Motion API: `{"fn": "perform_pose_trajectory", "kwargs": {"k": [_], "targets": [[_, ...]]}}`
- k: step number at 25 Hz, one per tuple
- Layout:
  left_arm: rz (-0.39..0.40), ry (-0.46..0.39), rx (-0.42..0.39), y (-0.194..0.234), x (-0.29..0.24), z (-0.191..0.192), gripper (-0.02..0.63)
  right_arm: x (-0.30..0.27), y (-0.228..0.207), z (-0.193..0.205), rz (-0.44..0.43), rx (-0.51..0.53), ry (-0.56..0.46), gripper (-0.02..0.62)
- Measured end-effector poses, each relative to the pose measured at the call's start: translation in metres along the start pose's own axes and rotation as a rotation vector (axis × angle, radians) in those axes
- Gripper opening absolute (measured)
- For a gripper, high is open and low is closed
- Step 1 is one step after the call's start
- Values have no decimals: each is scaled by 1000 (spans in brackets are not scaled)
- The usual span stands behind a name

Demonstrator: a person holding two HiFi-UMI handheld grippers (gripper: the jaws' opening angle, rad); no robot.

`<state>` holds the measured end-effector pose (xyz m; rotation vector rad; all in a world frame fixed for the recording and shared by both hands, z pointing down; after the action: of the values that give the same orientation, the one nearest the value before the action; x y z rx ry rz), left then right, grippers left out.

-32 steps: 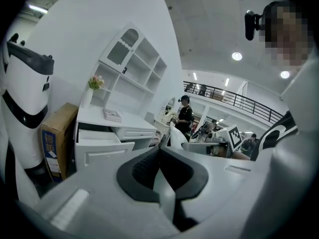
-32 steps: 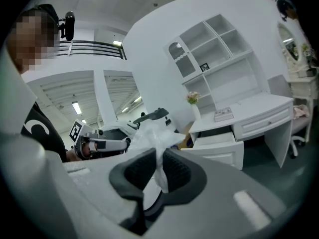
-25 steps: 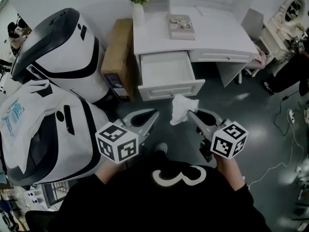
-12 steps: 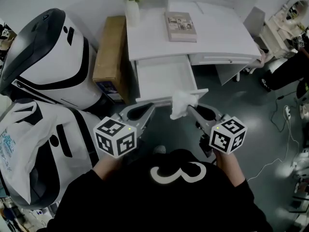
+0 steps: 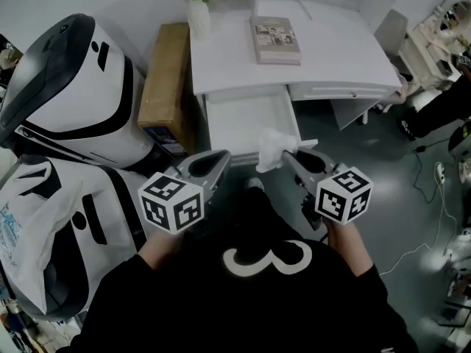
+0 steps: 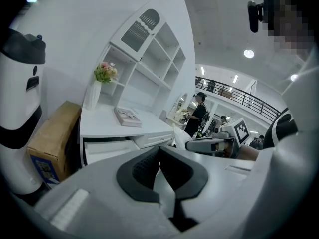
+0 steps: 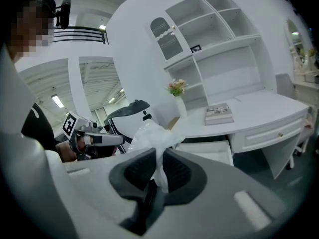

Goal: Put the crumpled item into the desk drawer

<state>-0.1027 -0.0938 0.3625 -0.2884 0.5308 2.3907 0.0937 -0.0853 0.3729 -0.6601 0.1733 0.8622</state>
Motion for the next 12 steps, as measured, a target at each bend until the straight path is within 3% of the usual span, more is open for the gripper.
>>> {"fn": "perform_pose_trajectory", "kwargs": {"k": [12], "targets": [[-91, 67, 98, 65, -70, -2, 9, -81, -79, -33, -30, -46, 133, 44]]}}
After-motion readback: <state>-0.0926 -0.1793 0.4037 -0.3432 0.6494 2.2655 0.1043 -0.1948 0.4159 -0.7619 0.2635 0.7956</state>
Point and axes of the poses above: the fingertips, and each gripper's own axes: x backward along the fingers, y to its left, z out of its underside, the point moved 5 cm from there along x, backward along the fingers, and after that the axes turned 7 degrees about -x, right-handed, at the moved point
